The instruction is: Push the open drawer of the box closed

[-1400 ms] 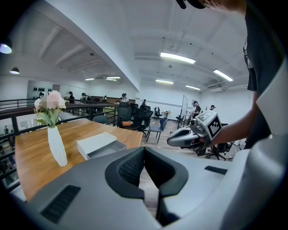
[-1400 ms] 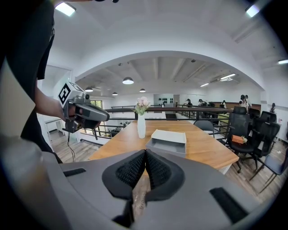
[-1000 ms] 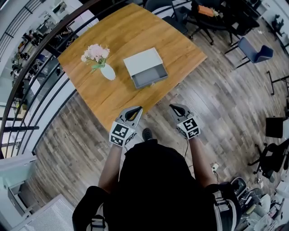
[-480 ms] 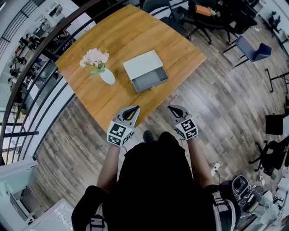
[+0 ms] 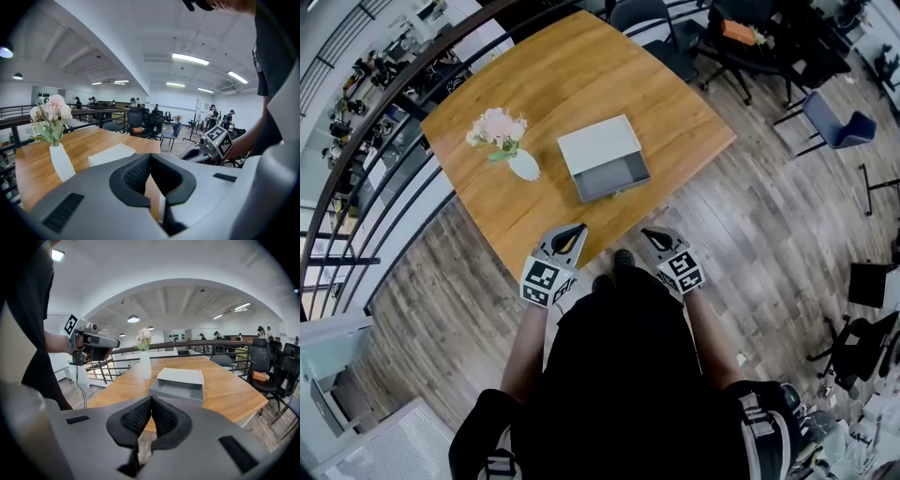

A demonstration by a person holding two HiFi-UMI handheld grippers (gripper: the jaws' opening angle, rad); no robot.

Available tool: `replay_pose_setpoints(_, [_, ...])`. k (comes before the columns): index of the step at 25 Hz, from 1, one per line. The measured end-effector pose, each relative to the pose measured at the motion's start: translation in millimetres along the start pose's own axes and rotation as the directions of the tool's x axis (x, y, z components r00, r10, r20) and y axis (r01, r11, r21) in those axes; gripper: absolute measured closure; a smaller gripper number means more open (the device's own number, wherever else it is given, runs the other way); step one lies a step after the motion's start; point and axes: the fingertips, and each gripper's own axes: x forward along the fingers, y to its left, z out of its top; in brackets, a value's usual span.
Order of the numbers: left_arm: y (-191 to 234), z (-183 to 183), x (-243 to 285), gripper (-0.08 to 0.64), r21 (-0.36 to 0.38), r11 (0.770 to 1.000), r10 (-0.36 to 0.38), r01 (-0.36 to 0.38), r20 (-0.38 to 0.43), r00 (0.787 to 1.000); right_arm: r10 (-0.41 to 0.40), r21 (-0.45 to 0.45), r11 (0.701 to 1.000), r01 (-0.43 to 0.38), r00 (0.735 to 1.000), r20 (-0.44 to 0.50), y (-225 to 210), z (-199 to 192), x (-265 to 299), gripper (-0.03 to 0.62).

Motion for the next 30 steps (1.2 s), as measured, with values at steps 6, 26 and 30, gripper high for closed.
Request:
replay_pose_setpoints(6, [12.1,20.3,19.6,0.537,-0.001,0.998,0.068,-0.068,0.001,0.998,0.099,-0.066,0.993,-0.101,0.994,-0.039,-17.5,2.1,22.5,0.577])
replay_pose_setpoints(26, [30.9,9.2,35.8,0.537,-0.075,0.981,0.179,-0.180,-0.023,0.984,0.160,-0.031,0.986,-0.164,0.983,-0.089,-54.7,-14.1,99.3,0.575])
replay_pose_setpoints(30, [41.4,10.3,38.3,0.537,-0.077,0.982,0.170,-0.172,-0.027,0.985,0.160,-0.006,0.987,-0.162,0.980,-0.114,-58.4,-17.4,116.9,0.575])
